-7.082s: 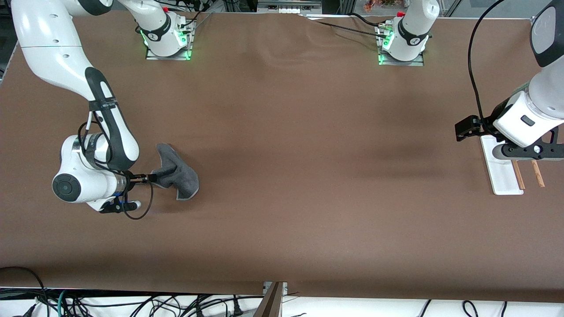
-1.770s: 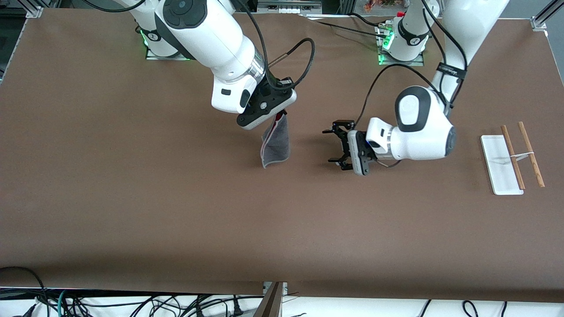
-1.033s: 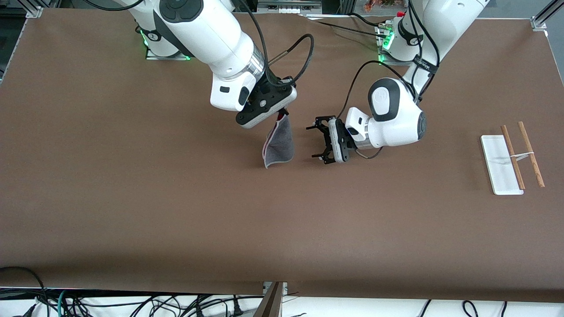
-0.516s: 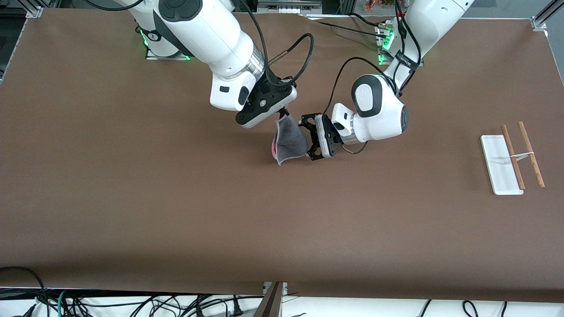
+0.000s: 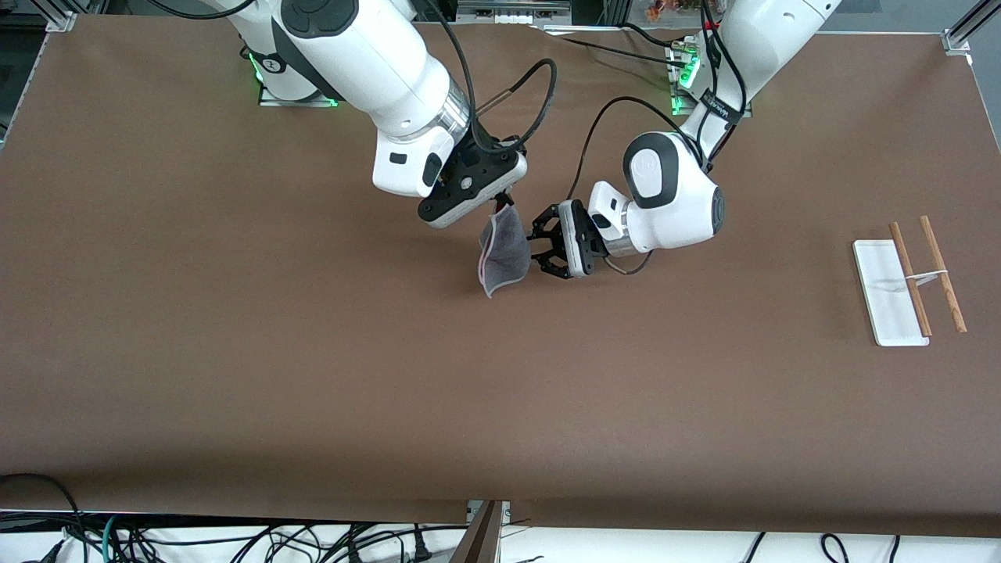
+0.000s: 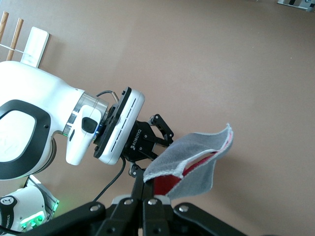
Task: Pass towel and hang on rack
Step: 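Grasp the hanging towel end with the left gripper below the right gripper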
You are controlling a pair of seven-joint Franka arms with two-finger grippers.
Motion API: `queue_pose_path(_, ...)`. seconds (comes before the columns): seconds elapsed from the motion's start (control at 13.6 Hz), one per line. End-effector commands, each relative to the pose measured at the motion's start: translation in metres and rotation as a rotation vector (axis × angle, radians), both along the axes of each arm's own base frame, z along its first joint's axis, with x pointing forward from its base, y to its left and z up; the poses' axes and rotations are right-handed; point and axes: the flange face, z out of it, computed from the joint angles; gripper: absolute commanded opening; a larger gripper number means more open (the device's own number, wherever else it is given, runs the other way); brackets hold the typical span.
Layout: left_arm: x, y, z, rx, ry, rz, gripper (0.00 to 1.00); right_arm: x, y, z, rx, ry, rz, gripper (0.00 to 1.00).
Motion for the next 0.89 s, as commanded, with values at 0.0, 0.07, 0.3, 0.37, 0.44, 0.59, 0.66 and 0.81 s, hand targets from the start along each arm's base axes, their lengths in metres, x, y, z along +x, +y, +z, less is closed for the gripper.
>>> queue_pose_path(0.0,0.001,-0.002,0.001,-0.025,-0.023,0.002,0.0,-0.003,0.0,0.009,0.013,-0.003,-0.006,0.0)
queue_pose_path(0.07,0.001,-0.002,0.001,-0.025,-0.023,0.002,0.0,-0.003,0.0,0.009,0.013,-0.003,-0.006,0.0)
queue_pose_path(0.3,0.004,0.0,0.004,-0.028,-0.027,0.005,0.0,-0.003,0.0,0.009,0.013,-0.003,-0.006,0.0)
queue_pose_path(0.37,0.004,0.001,0.005,-0.029,-0.028,0.005,0.0,-0.003,0.0,0.009,0.013,-0.003,-0.006,0.0)
queue_pose_path(0.44,0.005,0.003,0.007,-0.028,-0.032,0.003,0.0,-0.003,0.0,0.009,0.012,-0.002,-0.006,0.0)
queue_pose_path(0.59,0.008,0.006,0.012,-0.025,-0.041,0.007,0.0,-0.002,0.0,0.01,0.015,-0.002,-0.009,0.0)
queue_pose_path(0.66,0.011,0.008,0.018,-0.026,-0.048,0.013,0.0,-0.001,-0.002,0.009,0.014,-0.001,-0.01,0.0)
queue_pose_path(0.81,0.016,0.015,0.038,0.002,-0.108,-0.019,0.0,0.003,-0.007,0.009,0.011,0.0,-0.015,0.16)
